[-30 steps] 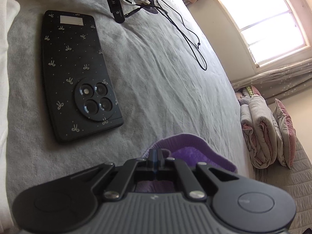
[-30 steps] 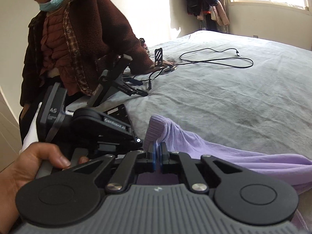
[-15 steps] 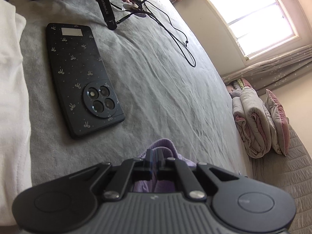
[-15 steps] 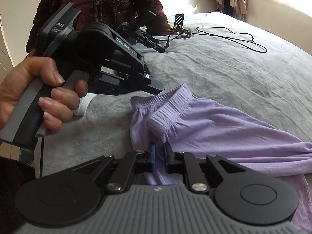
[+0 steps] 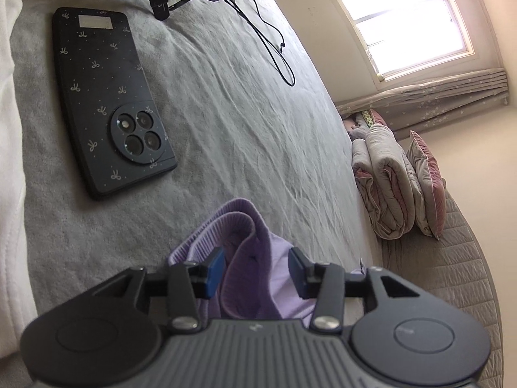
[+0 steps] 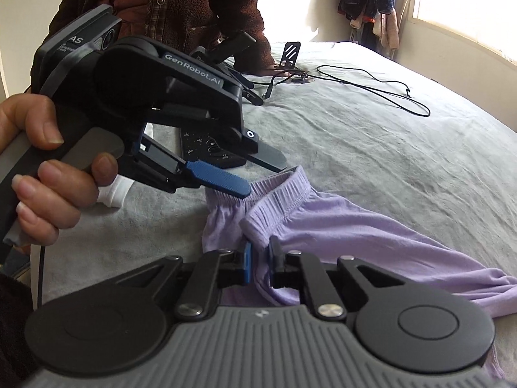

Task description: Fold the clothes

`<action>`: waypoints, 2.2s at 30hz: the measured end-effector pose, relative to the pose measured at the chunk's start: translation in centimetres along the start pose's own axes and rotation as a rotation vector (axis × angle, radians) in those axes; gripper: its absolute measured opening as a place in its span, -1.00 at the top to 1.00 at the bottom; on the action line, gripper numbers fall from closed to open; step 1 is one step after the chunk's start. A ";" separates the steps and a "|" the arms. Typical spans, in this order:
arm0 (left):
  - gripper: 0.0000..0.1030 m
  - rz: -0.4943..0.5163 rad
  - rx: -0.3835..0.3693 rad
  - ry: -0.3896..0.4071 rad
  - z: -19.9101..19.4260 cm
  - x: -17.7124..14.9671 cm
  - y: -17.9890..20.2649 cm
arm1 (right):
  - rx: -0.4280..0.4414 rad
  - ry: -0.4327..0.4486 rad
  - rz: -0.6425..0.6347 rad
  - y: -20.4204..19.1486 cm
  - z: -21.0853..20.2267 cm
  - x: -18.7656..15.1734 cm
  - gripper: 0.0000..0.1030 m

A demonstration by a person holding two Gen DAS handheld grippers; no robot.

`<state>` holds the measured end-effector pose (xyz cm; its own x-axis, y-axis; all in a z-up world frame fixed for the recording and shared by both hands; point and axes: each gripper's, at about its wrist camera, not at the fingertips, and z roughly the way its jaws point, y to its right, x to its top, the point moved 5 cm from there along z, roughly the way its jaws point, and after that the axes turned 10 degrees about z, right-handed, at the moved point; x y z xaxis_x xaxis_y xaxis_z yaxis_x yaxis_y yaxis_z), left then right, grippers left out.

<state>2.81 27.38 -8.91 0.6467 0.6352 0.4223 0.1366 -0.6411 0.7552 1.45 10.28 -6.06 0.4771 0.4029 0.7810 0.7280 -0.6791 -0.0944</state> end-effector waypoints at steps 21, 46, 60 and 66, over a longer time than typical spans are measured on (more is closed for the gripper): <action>0.01 -0.124 -0.110 0.030 1.0 -3.7 2.6 | -0.056 0.080 0.141 1.1 -2.1 1.1 0.80; 0.78 0.002 0.163 0.101 1.1 -4.3 2.6 | 0.059 0.121 1.081 15.3 -5.8 -6.5 0.24; 0.83 -0.021 0.199 0.115 1.3 -2.9 1.8 | -0.088 0.296 1.399 24.4 -5.7 -5.6 0.48; 0.83 -0.037 0.197 0.130 1.4 -2.3 1.8 | -0.219 0.351 1.445 27.2 -6.8 -5.6 0.59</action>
<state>2.61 24.14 -9.24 0.5381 0.7018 0.4669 0.3107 -0.6800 0.6641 15.29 -14.61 -8.83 0.5378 -0.8177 0.2053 -0.3550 -0.4405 -0.8246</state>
